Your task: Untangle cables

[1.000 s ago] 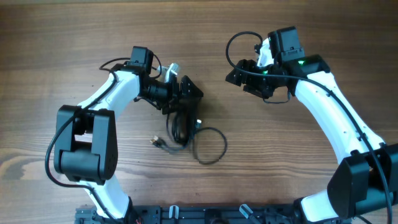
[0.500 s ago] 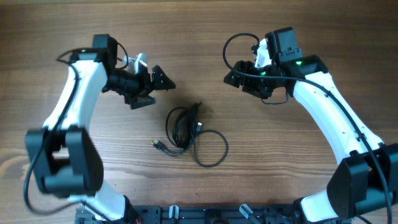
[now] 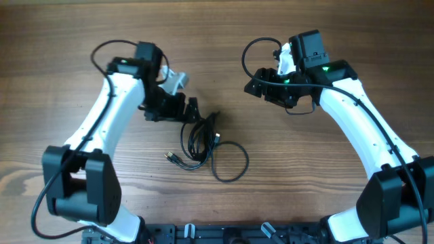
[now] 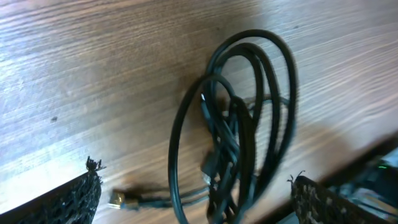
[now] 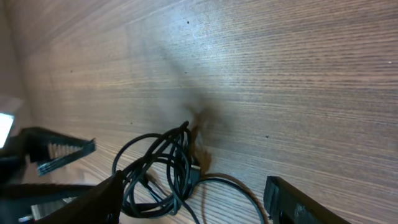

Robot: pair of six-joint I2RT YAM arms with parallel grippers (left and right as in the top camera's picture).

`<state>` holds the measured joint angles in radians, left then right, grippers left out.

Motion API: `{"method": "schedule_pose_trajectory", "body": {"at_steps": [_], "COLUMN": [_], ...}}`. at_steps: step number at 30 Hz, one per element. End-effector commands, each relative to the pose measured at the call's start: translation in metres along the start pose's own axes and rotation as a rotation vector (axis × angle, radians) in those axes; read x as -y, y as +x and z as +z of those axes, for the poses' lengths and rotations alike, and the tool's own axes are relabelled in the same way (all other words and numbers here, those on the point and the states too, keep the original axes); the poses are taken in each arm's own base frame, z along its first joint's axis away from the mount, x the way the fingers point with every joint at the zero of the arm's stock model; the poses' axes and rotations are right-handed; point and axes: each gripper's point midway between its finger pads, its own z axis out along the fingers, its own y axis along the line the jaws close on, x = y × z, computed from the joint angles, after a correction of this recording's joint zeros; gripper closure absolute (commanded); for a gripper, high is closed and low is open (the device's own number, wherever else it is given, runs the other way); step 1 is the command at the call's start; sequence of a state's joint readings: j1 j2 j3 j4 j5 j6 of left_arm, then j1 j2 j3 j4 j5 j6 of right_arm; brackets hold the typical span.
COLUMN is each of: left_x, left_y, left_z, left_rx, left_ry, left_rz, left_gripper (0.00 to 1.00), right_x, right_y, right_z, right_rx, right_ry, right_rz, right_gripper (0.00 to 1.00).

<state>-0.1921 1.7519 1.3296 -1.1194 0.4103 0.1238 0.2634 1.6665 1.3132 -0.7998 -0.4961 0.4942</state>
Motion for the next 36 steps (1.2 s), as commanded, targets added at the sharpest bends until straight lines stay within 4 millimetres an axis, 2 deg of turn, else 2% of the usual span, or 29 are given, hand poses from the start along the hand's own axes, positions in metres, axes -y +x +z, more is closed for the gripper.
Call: {"method": "schedule_pose_trajectory", "body": {"at_steps": [1, 7, 10, 12, 13, 14, 16, 19, 23, 28, 33, 36], "left_x": [-0.002, 0.01, 0.015, 0.018, 0.019, 0.019, 0.019, 0.03, 0.046, 0.036, 0.045, 0.052], "left_y": [0.005, 0.01, 0.015, 0.016, 0.015, 0.013, 0.007, -0.002, -0.018, -0.037, -0.039, -0.038], "left_z": [0.018, 0.04, 0.051, 0.055, 0.056, 0.055, 0.055, 0.052, 0.036, 0.012, -0.006, -0.01], "left_rx": [-0.026, -0.037, -0.048, -0.047, -0.043, -0.035, -0.008, 0.027, 0.089, 0.151, 0.158, 0.149], "left_ry": [-0.053, -0.05, -0.048, -0.048, -0.047, -0.048, -0.045, 0.038, 0.22, 0.374, 0.533, 0.581], "left_rz": [0.07, 0.129, 0.157, 0.169, 0.171, 0.163, 0.124, 0.098, 0.045, -0.174, -0.208, -0.204], "left_gripper": [0.0, 0.0, 0.11, 0.29, 0.47, 0.61, 0.79, 0.96, 0.96, 0.96, 0.96, 0.96], "right_x": [-0.003, -0.003, -0.003, -0.003, -0.003, -0.003, -0.003, -0.004, -0.012, -0.034, -0.059, -0.064], "right_y": [-0.001, -0.001, -0.001, -0.001, -0.001, -0.001, -0.001, -0.001, 0.002, 0.005, 0.014, 0.02], "right_z": [-0.002, -0.002, -0.002, -0.002, -0.002, -0.002, -0.002, -0.002, -0.002, -0.003, 0.005, 0.013], "right_rx": [0.006, 0.006, 0.006, 0.006, 0.006, 0.006, 0.006, 0.003, -0.014, -0.038, -0.041, -0.036], "right_ry": [0.005, 0.005, 0.005, 0.005, 0.005, 0.005, 0.005, -0.002, -0.044, -0.154, -0.197, -0.16], "right_rz": [-0.032, -0.032, -0.031, -0.031, -0.031, -0.032, -0.031, -0.031, -0.034, -0.073, -0.169, -0.204], "right_gripper": [0.25, 0.25, 0.25, 0.25, 0.25, 0.25, 0.25, 0.25, 0.25, 0.32, 0.37, 0.42]}}
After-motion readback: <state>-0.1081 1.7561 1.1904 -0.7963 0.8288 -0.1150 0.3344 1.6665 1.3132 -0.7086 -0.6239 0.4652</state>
